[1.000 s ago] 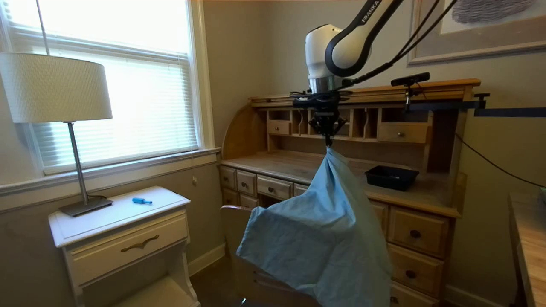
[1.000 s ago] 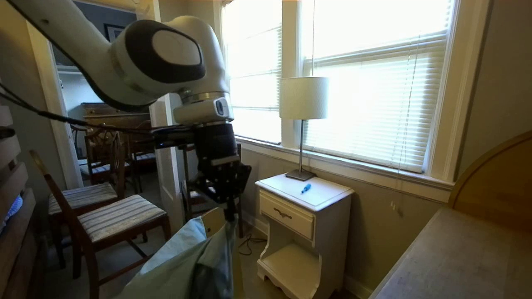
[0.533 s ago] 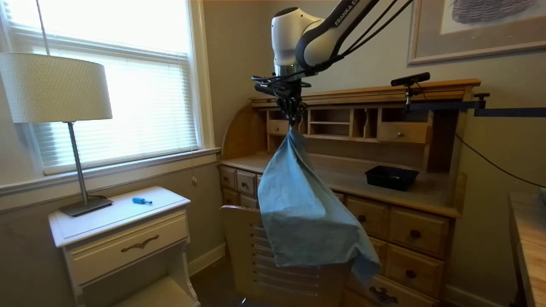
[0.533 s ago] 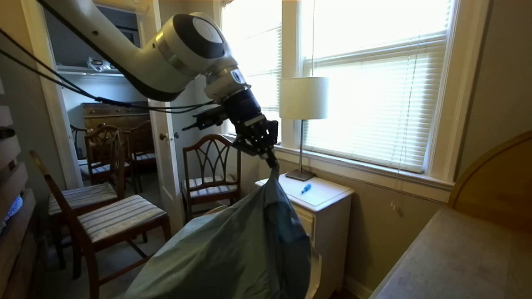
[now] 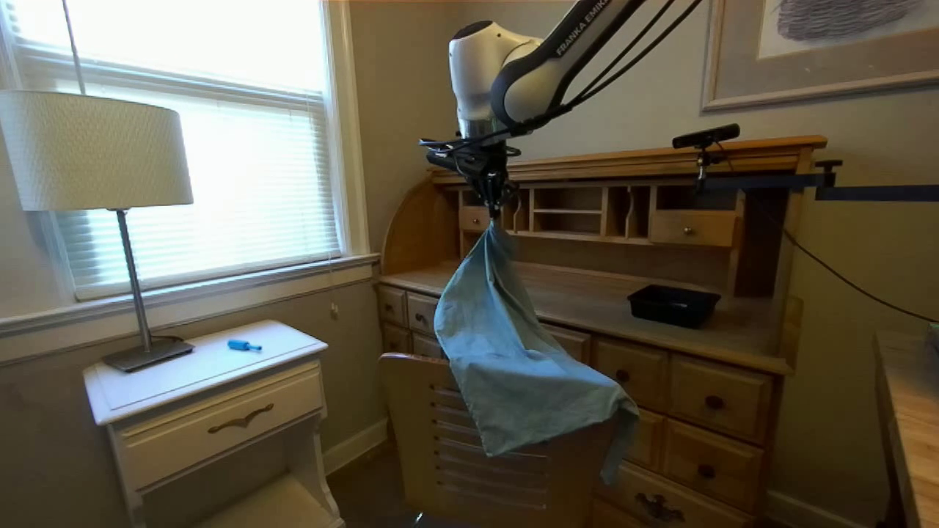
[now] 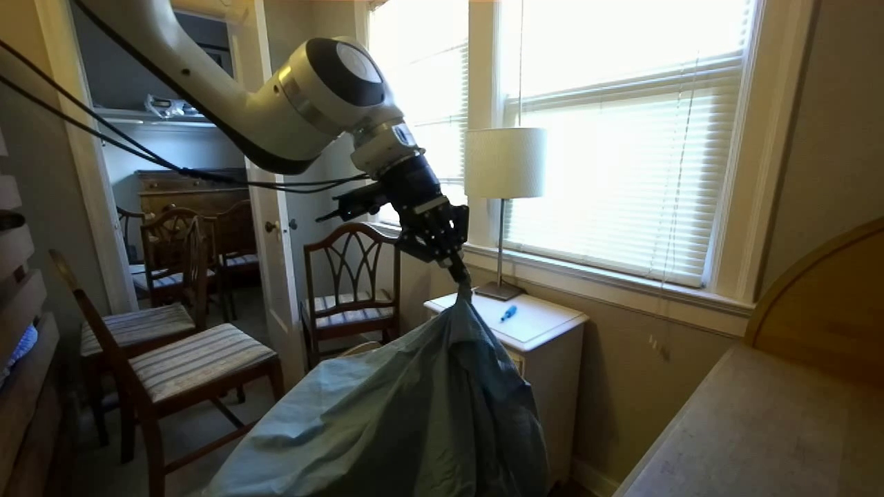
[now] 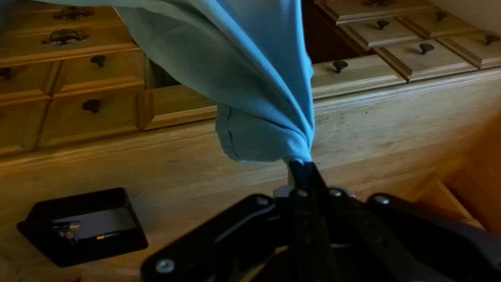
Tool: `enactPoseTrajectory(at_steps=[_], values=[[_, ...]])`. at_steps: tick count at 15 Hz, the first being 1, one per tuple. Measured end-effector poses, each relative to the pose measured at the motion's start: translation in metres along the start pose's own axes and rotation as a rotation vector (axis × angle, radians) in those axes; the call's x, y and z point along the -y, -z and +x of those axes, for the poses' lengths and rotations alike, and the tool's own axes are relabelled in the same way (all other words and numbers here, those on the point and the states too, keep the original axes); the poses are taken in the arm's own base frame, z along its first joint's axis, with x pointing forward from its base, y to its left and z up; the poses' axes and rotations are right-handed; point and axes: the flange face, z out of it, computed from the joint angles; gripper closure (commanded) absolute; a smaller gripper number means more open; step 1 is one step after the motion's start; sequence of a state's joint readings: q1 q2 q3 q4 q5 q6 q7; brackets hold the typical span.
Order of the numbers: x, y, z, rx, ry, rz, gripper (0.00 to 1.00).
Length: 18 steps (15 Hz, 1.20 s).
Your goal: Put the cloth on the chair
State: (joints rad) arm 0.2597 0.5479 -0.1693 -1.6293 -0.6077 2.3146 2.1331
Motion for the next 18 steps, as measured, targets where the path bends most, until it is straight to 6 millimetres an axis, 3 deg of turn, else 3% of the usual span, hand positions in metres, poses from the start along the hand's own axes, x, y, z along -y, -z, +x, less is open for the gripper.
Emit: enactPoseTrajectory(at_steps=[6, 9, 13, 18], values=[[0.001, 0.001, -0.002, 0.007, 0.007, 0.015, 1.0], [0.012, 0.014, -0.021, 0.078, 0.076, 0.131, 1.0], [0.023, 0.055, -0.067, 0.177, 0.22, 0.283, 1.0], [0.021, 0.118, -0.127, 0.258, 0.409, 0.451, 1.0]])
